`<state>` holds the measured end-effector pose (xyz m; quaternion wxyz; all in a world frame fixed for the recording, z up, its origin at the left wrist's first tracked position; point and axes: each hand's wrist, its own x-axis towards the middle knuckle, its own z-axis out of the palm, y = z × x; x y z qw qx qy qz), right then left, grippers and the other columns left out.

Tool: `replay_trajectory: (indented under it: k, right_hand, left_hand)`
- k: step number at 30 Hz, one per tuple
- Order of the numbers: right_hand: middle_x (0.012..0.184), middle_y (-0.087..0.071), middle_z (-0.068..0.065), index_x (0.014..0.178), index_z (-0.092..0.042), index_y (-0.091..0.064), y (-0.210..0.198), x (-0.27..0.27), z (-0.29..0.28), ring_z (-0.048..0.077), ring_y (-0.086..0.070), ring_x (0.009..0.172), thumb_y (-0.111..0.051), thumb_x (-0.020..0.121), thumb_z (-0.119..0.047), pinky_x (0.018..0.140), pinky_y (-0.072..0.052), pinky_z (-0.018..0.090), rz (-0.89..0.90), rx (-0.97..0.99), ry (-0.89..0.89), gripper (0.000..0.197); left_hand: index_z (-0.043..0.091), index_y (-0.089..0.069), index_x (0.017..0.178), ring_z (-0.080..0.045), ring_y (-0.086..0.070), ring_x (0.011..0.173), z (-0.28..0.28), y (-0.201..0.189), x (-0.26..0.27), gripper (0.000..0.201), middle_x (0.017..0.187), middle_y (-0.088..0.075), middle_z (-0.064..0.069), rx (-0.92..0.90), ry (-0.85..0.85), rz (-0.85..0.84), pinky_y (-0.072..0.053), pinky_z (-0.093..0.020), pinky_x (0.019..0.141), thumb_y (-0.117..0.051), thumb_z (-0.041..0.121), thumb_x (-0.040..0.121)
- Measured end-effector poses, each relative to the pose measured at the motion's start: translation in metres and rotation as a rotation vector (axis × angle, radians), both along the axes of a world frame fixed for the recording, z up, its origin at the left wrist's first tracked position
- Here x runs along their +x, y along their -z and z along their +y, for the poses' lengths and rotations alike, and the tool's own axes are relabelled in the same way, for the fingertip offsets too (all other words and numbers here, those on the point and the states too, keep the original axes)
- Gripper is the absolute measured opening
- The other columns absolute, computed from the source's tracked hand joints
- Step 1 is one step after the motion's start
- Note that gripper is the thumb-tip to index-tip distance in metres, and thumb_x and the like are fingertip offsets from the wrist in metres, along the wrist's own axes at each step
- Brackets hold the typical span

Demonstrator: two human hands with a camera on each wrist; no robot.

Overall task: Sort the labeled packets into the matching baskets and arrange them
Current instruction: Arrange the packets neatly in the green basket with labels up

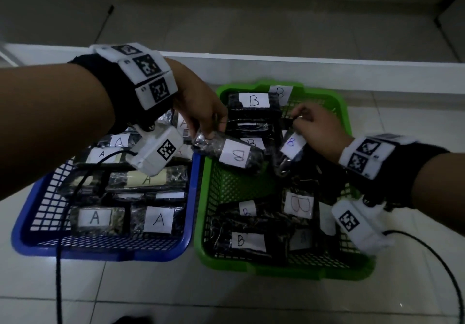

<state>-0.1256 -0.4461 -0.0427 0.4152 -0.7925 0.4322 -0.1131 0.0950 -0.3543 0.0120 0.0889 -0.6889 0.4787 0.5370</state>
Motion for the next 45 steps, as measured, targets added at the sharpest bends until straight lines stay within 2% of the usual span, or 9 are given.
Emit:
replay_trajectory:
  k: [6,14,22,25,28,32,36,39,45]
  right_hand:
    - [0.089,-0.062,0.005,0.085,-0.013,-0.061,-0.010,-0.028,-0.040,0.024,-0.059,0.084,-0.057,0.083,-0.012,0.072,-0.042,0.030,0.179,-0.097,-0.022,0.005]
    - [0.084,-0.058,-0.006,0.091,-0.014,-0.068,-0.010,-0.029,-0.033,0.016,-0.057,0.082,-0.056,0.087,-0.014,0.063,-0.038,0.022,0.182,-0.089,-0.132,0.013]
    - [0.091,-0.064,-0.006,0.097,-0.021,-0.073,-0.009,-0.031,-0.035,0.013,-0.062,0.085,-0.057,0.085,-0.014,0.078,-0.042,0.024,0.134,-0.046,-0.102,0.021]
    - [0.090,-0.062,-0.006,0.101,-0.021,-0.072,-0.008,-0.032,-0.034,0.012,-0.060,0.083,-0.057,0.086,-0.014,0.070,-0.041,0.021,0.142,-0.032,-0.103,0.023]
    - [0.089,-0.062,-0.007,0.102,-0.022,-0.072,-0.007,-0.033,-0.035,0.008,-0.058,0.078,-0.056,0.086,-0.015,0.064,-0.040,0.017,0.146,-0.036,-0.100,0.023]
    - [0.094,-0.062,-0.006,0.101,-0.022,-0.072,-0.007,-0.032,-0.034,0.011,-0.059,0.084,-0.056,0.087,-0.015,0.071,-0.040,0.022,0.156,-0.035,-0.109,0.022]
    - [0.107,-0.064,-0.003,0.103,-0.020,-0.071,-0.008,-0.033,-0.034,0.012,-0.057,0.089,-0.055,0.087,-0.014,0.070,-0.040,0.022,0.175,-0.059,-0.135,0.024]
    - [0.119,-0.062,-0.002,0.106,-0.022,-0.070,-0.008,-0.036,-0.035,0.011,-0.054,0.091,-0.055,0.087,-0.016,0.076,-0.036,0.022,0.187,-0.073,-0.134,0.025]
    - [0.110,-0.065,0.003,0.110,-0.022,-0.067,-0.005,-0.034,-0.034,0.016,-0.057,0.088,-0.056,0.087,-0.017,0.067,-0.038,0.024,0.185,-0.059,-0.122,0.026]
  left_hand:
    - [0.011,-0.046,0.119,-0.011,-0.052,0.068,-0.012,0.014,-0.045,0.028,0.099,-0.057,-0.004,-0.095,0.384,-0.240,-0.042,-0.015,0.045,-0.054,0.009,0.092]
    - [0.013,-0.042,0.123,-0.013,-0.048,0.071,-0.016,0.018,-0.042,0.030,0.090,-0.049,0.001,-0.217,0.355,-0.333,-0.038,-0.023,0.055,-0.053,0.016,0.094]
    - [0.019,-0.053,0.110,-0.008,-0.055,0.075,-0.005,0.018,-0.055,0.028,0.090,-0.058,0.007,-0.335,0.283,-0.101,-0.044,-0.017,0.061,-0.066,0.021,0.085]
    - [0.021,-0.067,0.104,-0.016,-0.062,0.089,-0.010,0.006,-0.054,0.022,0.098,-0.068,0.004,-0.472,0.172,-0.021,-0.050,-0.028,0.079,-0.068,0.018,0.082]
    - [0.028,-0.071,0.109,-0.001,-0.060,0.073,-0.016,0.000,-0.060,0.030,0.086,-0.068,0.017,-0.438,0.310,-0.025,-0.045,-0.011,0.068,-0.068,0.018,0.081]
    - [0.021,-0.054,0.132,-0.011,-0.058,0.093,-0.027,0.018,-0.094,0.050,0.109,-0.064,0.006,-0.462,0.639,-0.176,-0.038,-0.015,0.073,-0.066,0.022,0.084]
    - [0.010,-0.044,0.128,-0.024,-0.051,0.112,-0.025,0.041,-0.112,0.051,0.128,-0.050,-0.010,-0.586,0.652,-0.274,-0.031,-0.019,0.074,-0.066,0.020,0.084]
    - [0.015,-0.029,0.143,-0.029,-0.048,0.119,-0.012,0.054,-0.104,0.075,0.143,-0.031,-0.013,-0.541,0.767,-0.356,-0.046,-0.036,0.091,-0.070,0.023,0.081]
    - [0.018,-0.019,0.144,-0.033,-0.046,0.114,0.009,0.069,-0.097,0.073,0.142,-0.021,-0.018,-0.439,0.877,-0.525,-0.050,-0.039,0.072,-0.062,0.029,0.086]
